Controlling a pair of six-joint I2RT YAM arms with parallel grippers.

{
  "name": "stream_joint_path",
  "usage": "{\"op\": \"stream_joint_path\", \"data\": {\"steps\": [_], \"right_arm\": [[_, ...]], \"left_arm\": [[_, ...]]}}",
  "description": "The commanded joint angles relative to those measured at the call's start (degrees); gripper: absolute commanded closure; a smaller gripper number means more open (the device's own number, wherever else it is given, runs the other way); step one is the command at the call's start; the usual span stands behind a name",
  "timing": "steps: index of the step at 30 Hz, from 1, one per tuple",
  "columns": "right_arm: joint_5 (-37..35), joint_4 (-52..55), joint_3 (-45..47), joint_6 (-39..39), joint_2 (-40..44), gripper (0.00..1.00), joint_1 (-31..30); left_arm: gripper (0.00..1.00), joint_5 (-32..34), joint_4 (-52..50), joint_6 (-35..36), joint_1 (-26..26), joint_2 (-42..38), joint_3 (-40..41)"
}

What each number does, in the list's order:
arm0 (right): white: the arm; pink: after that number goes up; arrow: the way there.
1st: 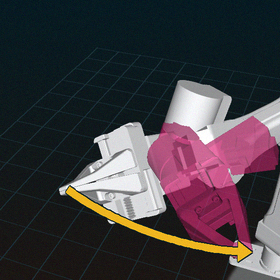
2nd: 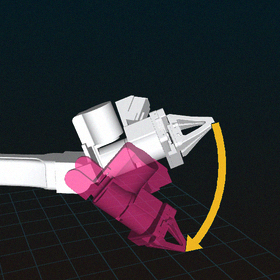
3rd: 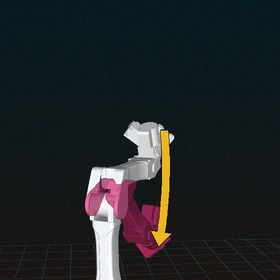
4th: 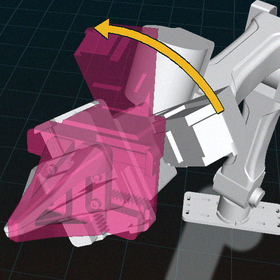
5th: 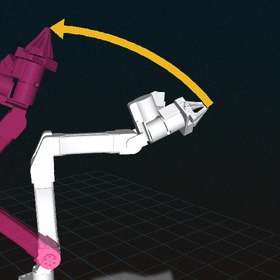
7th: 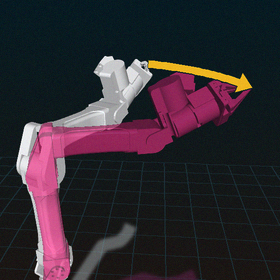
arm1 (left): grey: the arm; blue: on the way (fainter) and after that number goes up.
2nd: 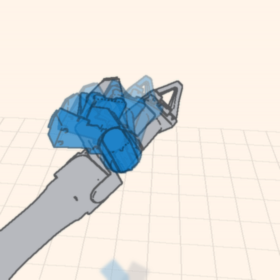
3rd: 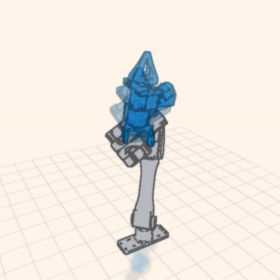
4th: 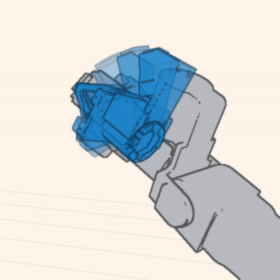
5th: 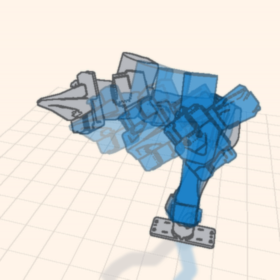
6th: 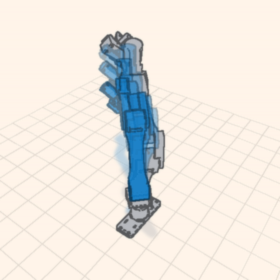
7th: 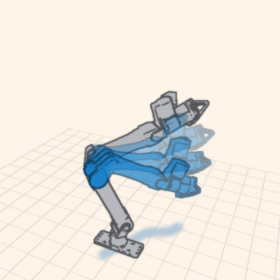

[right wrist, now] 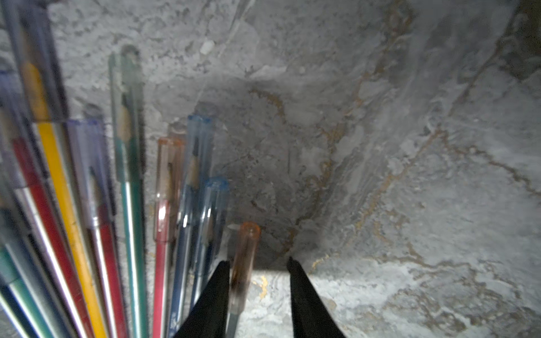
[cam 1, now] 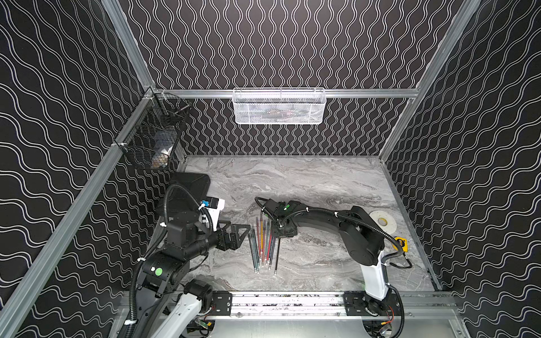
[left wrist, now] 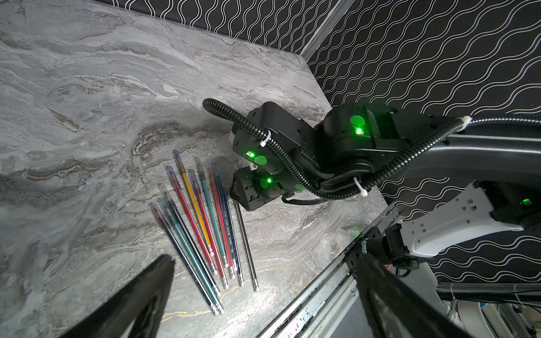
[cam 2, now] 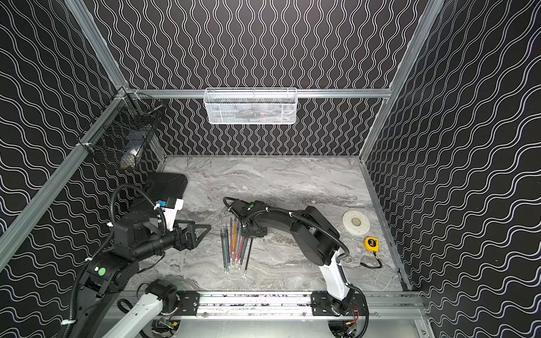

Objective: Remove the protective cover of the pencils
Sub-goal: Pick up the pencil from the center of the board.

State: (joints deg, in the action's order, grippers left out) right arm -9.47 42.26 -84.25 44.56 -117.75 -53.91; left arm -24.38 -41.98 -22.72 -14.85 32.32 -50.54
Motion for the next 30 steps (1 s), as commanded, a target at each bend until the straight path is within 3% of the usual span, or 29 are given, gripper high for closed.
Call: {"op": "stream_joint_path", "data": {"steps": [1,17,21,25,30], "right_arm": [[-2.32,2.02,-0.30,1.74,-0.20,0.65,-0.04],[-0.53,-0.07,3.18,4.55,1.37,0.77,0.01],[-1.45,0.64,4.24,5.28,1.50,0.87,0.36],[-2.04,0.47,7.88,5.40,7.18,0.94,2.45],[-1.41,0.04,14.56,4.92,16.57,0.95,7.63]], "left_arm": [[0.00,-0.67,1.28,0.21,0.17,-0.02,0.18],[0.00,-0.58,1.28,0.12,0.23,-0.43,0.18],[0.00,-0.58,1.39,0.00,0.20,-0.43,0.27],[0.00,-0.67,1.37,-0.04,0.34,-0.11,0.27],[0.00,-2.87,2.05,0.46,0.35,0.60,0.42]]}}
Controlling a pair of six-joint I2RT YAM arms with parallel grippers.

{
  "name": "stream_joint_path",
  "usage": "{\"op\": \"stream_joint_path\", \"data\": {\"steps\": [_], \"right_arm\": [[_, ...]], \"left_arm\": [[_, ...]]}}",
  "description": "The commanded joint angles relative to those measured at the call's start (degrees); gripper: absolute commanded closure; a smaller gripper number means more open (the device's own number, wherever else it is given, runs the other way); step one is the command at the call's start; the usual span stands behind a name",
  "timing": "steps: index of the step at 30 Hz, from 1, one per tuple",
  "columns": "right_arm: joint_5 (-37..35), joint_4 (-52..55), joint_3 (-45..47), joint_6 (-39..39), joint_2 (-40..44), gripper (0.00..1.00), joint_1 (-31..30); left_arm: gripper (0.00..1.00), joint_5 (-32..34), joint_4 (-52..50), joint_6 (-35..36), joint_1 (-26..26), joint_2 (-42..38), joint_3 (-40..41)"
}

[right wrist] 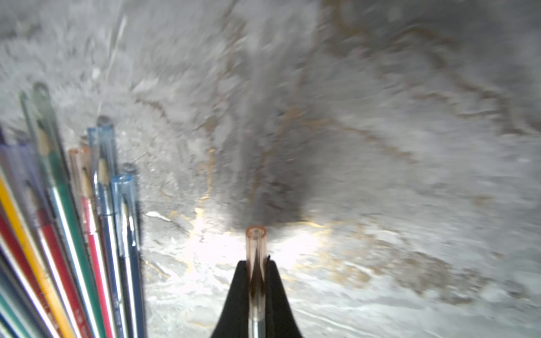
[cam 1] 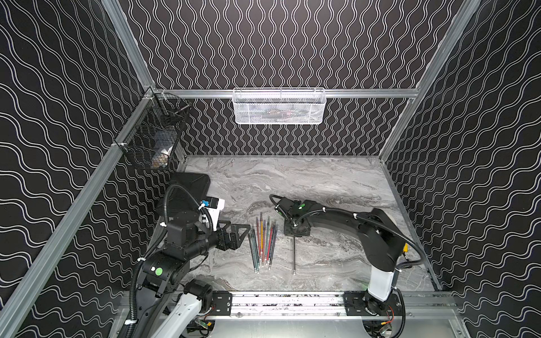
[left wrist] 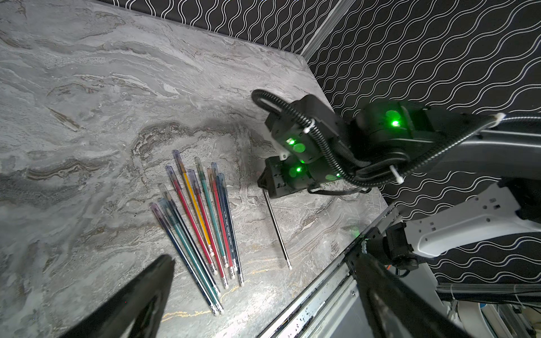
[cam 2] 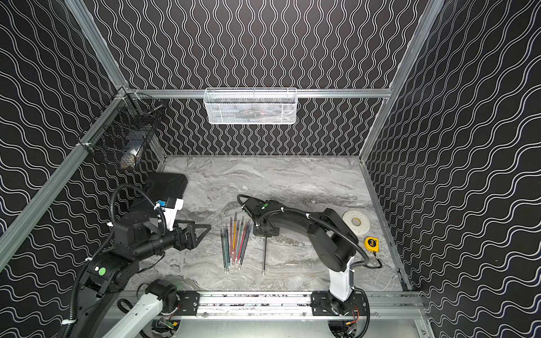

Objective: Remove the protective cover of the pencils
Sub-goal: Pick up the pencil from the center of the board.

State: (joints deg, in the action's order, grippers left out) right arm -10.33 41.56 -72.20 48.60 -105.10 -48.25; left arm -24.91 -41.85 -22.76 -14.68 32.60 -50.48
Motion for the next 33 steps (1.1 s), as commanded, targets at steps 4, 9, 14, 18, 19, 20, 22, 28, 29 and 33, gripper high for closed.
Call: {"op": "stream_joint_path", "data": {"steps": [4,9,14,18,19,20,22,28,29,33], "right_arm": [[1.57,0.49,8.87,-1.03,13.66,0.95,8.69],[1.23,1.69,12.01,-5.67,23.96,0.95,13.00],[1.09,2.32,12.60,-7.02,31.02,0.95,13.62],[2.98,0.60,12.82,-6.56,35.38,0.94,13.92],[3.27,0.08,13.02,-6.05,36.29,0.94,13.89],[3.76,-0.77,13.26,-5.74,37.30,0.94,13.90],[4.89,-2.88,14.28,-4.93,39.13,0.94,13.88],[9.18,-3.65,14.28,-2.74,42.00,0.94,13.88],[9.96,-3.79,14.57,-2.15,42.40,0.95,13.88],[12.19,-6.49,17.80,1.88,45.37,0.95,13.88]], "left_arm": [[0.00,-8.66,4.39,0.44,0.00,2.22,1.11],[0.05,-14.20,11.18,-4.81,-2.79,7.57,3.53],[0.06,-4.63,15.23,-4.75,-19.61,17.78,1.58],[0.12,2.95,19.14,-7.84,-32.77,26.83,-0.31],[0.14,4.09,20.64,-8.60,-35.73,29.11,-0.93],[0.15,5.36,21.85,-9.14,-38.94,31.41,-1.56],[0.16,7.42,23.52,-9.74,-43.26,35.36,-3.15],[0.26,13.24,25.29,-10.38,-47.81,43.26,-5.96],[0.28,13.86,26.09,-10.85,-47.81,43.77,-5.86],[0.38,15.68,28.41,-12.21,-47.81,46.12,-6.20]]}}
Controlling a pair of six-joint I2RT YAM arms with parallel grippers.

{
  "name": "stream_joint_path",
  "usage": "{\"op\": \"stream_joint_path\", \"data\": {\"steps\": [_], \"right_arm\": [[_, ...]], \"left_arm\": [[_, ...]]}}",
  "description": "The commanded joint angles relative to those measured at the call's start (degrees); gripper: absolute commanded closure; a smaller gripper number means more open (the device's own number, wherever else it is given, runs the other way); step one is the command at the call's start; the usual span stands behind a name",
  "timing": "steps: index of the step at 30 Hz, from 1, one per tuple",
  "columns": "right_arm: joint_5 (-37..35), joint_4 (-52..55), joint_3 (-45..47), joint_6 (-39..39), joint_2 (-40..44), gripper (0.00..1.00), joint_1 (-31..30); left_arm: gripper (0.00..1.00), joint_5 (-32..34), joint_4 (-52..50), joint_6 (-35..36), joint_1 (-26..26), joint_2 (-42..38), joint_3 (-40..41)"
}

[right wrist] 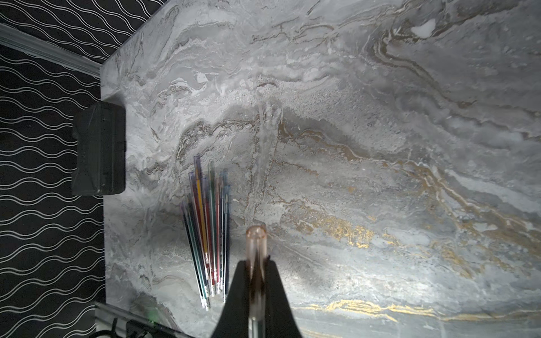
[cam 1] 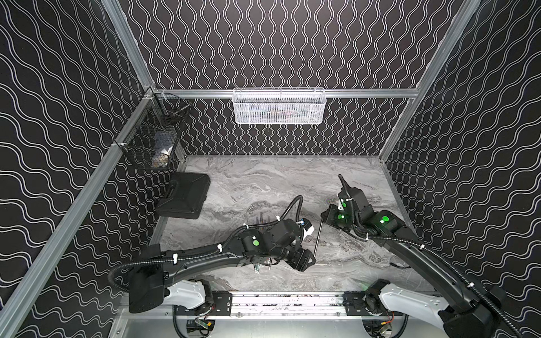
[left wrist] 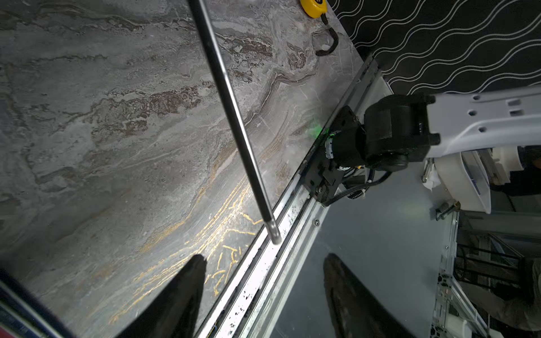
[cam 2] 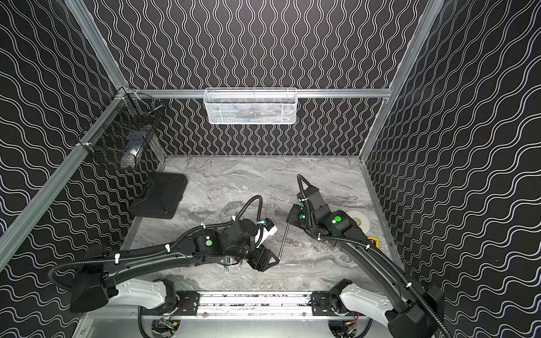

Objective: Remove the protective cover of the pencils
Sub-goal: Pick up the pencil from the center of the board.

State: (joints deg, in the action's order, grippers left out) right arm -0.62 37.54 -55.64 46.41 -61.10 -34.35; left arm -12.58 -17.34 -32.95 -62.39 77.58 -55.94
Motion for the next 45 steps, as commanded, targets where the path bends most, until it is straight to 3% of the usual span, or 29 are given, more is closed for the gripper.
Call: {"op": "stream_joint_path", "data": {"steps": [1,17,30,32,36,41,45], "right_arm": [[2.69,-3.17,2.16,5.25,2.23,0.95,-0.02],[4.18,-4.49,5.26,11.15,6.69,0.95,-0.02],[4.09,-4.27,5.92,11.21,8.07,0.94,-0.02],[3.86,-3.86,5.81,10.80,8.11,0.90,0.01],[1.19,-0.40,4.17,8.21,8.61,0.61,0.07],[-1.71,4.13,2.88,5.58,11.51,0.54,0.09],[2.60,2.92,5.18,2.61,16.63,0.55,0.09]], "left_arm": [[0.40,3.75,4.42,-2.49,-0.10,1.75,-0.90],[0.50,3.44,10.16,-4.58,-0.10,4.36,-0.42],[0.95,1.61,10.30,-3.76,-0.12,5.65,-1.71],[1.00,1.93,9.41,-2.98,-0.10,5.52,-2.15],[1.00,3.81,6.12,-0.93,-0.10,4.01,-2.81],[1.00,5.46,0.54,2.98,-0.09,1.58,-3.09],[1.00,6.83,-6.92,7.39,-0.10,-3.39,-4.17]]}}
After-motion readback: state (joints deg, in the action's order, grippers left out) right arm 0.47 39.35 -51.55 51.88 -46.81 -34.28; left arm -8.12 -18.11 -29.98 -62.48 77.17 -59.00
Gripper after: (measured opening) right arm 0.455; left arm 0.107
